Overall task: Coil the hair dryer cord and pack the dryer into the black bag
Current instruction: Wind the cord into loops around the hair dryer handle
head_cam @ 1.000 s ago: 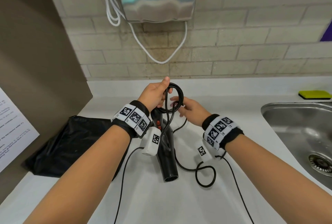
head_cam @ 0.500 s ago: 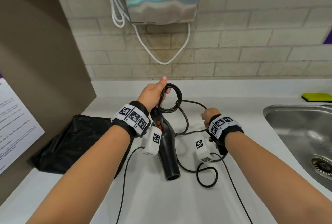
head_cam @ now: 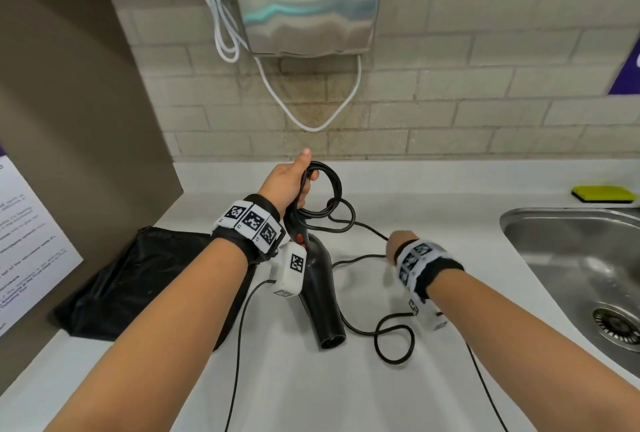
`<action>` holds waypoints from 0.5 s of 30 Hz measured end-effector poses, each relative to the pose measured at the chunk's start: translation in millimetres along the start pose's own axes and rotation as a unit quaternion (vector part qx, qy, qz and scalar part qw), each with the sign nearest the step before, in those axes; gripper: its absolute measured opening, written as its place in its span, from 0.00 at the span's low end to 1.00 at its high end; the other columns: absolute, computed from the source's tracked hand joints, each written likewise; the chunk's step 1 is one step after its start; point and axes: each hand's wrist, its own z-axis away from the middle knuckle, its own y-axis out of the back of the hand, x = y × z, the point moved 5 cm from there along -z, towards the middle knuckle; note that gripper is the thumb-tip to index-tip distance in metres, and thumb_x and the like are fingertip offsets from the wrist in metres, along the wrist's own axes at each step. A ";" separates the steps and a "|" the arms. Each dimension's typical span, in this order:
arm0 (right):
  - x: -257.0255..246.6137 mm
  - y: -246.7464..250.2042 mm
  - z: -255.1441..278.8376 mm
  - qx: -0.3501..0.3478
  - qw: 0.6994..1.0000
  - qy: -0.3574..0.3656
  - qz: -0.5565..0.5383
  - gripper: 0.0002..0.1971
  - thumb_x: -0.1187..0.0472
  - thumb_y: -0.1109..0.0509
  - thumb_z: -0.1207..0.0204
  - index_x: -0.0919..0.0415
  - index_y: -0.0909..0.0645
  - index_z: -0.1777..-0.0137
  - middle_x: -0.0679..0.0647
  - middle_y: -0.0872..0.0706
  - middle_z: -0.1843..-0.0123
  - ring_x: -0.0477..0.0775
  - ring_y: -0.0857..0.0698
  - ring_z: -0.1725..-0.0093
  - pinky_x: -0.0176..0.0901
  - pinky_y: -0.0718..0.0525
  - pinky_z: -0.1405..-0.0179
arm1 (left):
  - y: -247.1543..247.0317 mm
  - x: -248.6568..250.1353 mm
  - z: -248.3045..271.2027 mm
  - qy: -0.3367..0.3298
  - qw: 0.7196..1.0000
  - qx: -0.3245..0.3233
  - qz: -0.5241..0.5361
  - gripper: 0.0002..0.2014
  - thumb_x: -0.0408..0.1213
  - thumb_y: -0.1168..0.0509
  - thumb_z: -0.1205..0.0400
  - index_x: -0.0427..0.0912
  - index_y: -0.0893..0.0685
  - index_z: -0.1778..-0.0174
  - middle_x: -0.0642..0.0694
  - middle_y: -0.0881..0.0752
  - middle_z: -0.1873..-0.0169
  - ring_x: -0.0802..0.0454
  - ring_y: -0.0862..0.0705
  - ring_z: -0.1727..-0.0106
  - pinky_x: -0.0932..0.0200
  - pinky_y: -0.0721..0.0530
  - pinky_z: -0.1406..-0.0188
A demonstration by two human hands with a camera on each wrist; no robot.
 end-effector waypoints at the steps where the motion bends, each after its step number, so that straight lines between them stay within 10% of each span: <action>1: -7.5 1.4 1.3 0.023 0.999 0.003 0.021 0.18 0.64 0.38 0.23 0.67 0.26 0.33 0.65 0.24 0.31 0.63 0.22 0.34 0.49 0.23 0.40 | -1.6 0.3 -0.6 0.002 1.000 -0.009 -0.008 0.25 0.54 0.49 0.15 0.42 0.25 0.72 0.56 0.36 0.88 0.58 0.42 0.86 0.66 0.41 0.84; 6: -61.7 14.2 11.3 0.096 0.981 0.153 -0.070 0.33 0.62 0.36 0.23 0.58 0.47 0.20 0.61 0.42 0.22 0.63 0.25 0.31 0.47 0.25 0.35 | -6.7 1.5 -1.4 0.010 0.998 -0.042 -0.034 0.25 0.56 0.49 0.15 0.44 0.26 0.72 0.55 0.36 0.87 0.57 0.43 0.86 0.66 0.42 0.85; 9: -91.6 21.6 23.3 0.081 0.919 0.304 -0.239 0.22 0.67 0.39 0.21 0.59 0.31 0.27 0.54 0.32 0.29 0.48 0.20 0.45 0.23 0.26 0.51 | -7.0 2.0 -1.7 0.009 0.998 -0.043 -0.040 0.25 0.56 0.48 0.16 0.43 0.25 0.73 0.54 0.36 0.87 0.57 0.42 0.86 0.67 0.41 0.86; 15: -82.3 25.7 12.8 0.142 0.883 0.275 -0.352 0.11 0.66 0.38 0.20 0.70 0.16 0.46 0.52 0.18 0.62 0.46 0.24 0.63 0.28 0.30 0.59 | 0.4 1.3 -0.5 0.004 0.997 -0.055 -0.053 0.25 0.56 0.49 0.16 0.43 0.26 0.73 0.55 0.36 0.87 0.56 0.42 0.85 0.65 0.40 0.83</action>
